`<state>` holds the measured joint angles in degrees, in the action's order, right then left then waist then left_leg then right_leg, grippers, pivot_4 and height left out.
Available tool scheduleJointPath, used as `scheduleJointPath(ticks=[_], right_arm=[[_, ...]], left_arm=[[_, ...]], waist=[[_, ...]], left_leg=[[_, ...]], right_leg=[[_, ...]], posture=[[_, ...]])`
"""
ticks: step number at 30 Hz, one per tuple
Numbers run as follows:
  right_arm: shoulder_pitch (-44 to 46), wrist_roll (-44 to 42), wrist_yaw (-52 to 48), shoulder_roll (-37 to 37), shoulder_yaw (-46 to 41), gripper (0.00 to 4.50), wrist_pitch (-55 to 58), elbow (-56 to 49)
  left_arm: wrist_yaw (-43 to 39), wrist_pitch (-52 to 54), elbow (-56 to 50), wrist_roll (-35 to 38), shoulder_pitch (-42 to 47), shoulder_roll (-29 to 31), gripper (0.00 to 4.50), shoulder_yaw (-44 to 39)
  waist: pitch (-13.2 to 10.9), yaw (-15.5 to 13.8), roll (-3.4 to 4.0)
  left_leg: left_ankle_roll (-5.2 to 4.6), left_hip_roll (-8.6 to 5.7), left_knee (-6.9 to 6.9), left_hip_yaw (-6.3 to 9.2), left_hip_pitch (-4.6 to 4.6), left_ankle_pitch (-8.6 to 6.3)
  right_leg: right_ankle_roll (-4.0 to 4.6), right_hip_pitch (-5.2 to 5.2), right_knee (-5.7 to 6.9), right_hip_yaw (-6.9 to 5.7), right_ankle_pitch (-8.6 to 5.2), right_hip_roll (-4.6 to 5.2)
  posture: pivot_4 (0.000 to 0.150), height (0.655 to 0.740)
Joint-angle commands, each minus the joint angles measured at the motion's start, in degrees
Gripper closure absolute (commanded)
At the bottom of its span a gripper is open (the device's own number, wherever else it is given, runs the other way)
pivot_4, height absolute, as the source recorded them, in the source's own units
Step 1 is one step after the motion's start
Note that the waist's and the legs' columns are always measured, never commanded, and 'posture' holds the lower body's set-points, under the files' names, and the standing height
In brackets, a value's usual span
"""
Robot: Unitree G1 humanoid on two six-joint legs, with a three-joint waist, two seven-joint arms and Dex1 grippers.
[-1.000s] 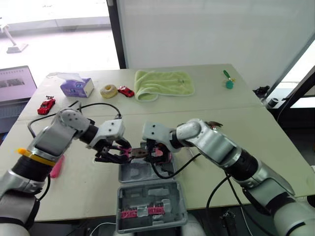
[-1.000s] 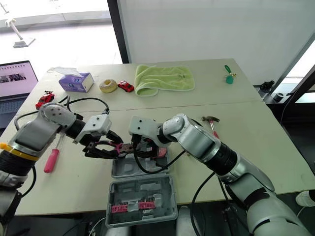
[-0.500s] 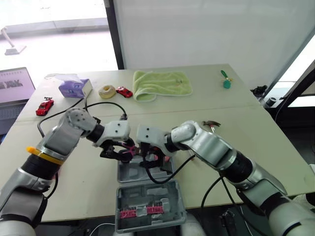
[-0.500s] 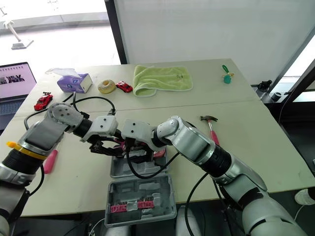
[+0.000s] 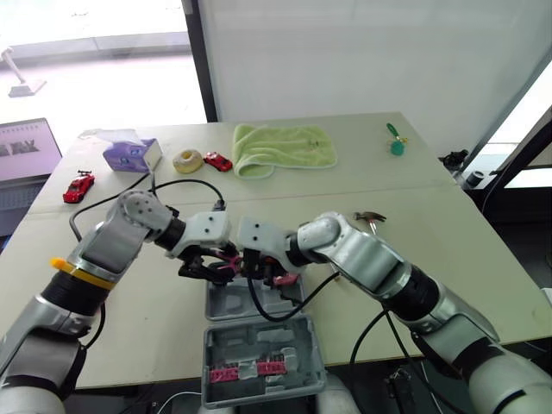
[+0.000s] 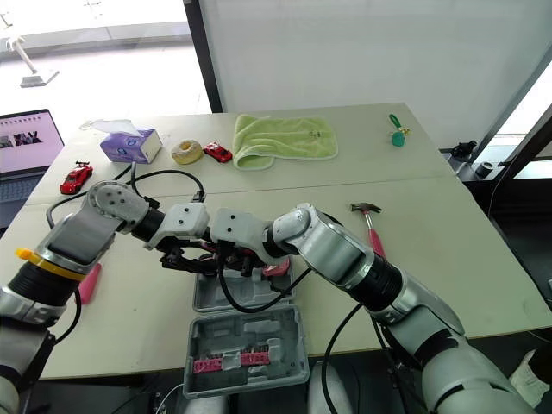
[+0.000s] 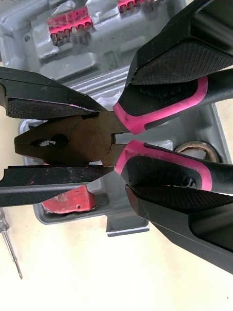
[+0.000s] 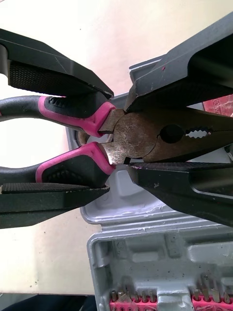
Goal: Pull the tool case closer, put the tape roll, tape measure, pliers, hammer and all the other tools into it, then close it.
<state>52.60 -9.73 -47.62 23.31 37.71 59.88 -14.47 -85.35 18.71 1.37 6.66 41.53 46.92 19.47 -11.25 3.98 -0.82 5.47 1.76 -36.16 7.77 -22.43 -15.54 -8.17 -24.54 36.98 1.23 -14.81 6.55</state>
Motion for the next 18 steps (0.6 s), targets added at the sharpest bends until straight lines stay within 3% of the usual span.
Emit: scheduleJointPath(ticks=[1,2,4,7,15,16,18], right_arm=[[0.76,0.14,0.15,-0.54,-0.62,3.52,-0.14,-1.29],[0.72,0.21,0.10,-0.40,-0.52,3.52,-0.24,-1.24],[0.45,0.59,-0.26,0.52,-0.04,3.52,-0.76,-1.14],[-0.26,0.71,-0.82,1.66,0.04,3.52,-1.37,-1.38],[-0.18,1.30,-4.74,7.95,2.40,3.52,-1.26,-4.79],[0.22,1.22,-5.44,8.89,2.48,3.52,-0.80,-5.51],[1.66,1.21,-8.29,11.90,3.98,3.52,0.06,-7.57]], left_arm=[[0.64,0.52,-1.50,1.39,0.54,-0.60,2.06,-1.84],[0.72,0.75,-1.43,1.78,0.38,-0.75,2.06,-2.10],[0.27,1.87,-0.99,4.24,0.06,-1.32,0.98,-3.69],[1.23,2.07,-0.69,5.83,-0.16,-1.49,0.00,-5.58],[-0.29,5.25,-1.25,14.19,-9.97,6.72,0.00,-18.02],[1.64,3.48,-0.78,15.52,-13.57,5.96,0.00,-22.19],[2.29,-10.70,3.74,16.64,-23.22,3.10,0.00,-31.22]], waist=[[0.00,0.00,0.00],[0.00,0.00,0.00],[0.00,-0.01,0.00],[0.00,0.00,0.00],[0.00,0.46,0.01],[0.00,0.41,0.01],[0.03,0.17,0.08]], left_leg=[[0.00,0.00,0.00,0.00,0.00,0.00],[0.00,0.00,0.00,0.00,0.00,0.00],[0.00,0.00,-0.01,0.00,0.00,0.00],[0.00,0.00,-0.01,0.01,0.00,0.00],[-0.01,0.00,0.03,0.01,0.04,0.00],[-0.03,0.01,0.02,0.01,0.04,-0.01],[-0.04,0.00,0.02,0.00,0.03,-0.02]], right_leg=[[0.00,0.00,0.00,0.00,0.00,0.00],[0.00,0.00,0.00,0.00,0.00,0.00],[0.00,0.00,0.01,0.00,0.00,0.00],[0.00,0.00,0.01,0.00,0.00,0.00],[0.02,-0.08,0.08,0.02,-0.01,-0.01],[0.02,-0.08,0.08,0.01,-0.02,-0.01],[0.02,-0.08,0.09,0.02,-0.02,0.00]], posture=[[0.150,0.7400],[0.150,0.7400],[0.150,0.7400],[0.150,0.7400],[0.150,0.7400],[0.150,0.7400],[0.150,0.7400]])
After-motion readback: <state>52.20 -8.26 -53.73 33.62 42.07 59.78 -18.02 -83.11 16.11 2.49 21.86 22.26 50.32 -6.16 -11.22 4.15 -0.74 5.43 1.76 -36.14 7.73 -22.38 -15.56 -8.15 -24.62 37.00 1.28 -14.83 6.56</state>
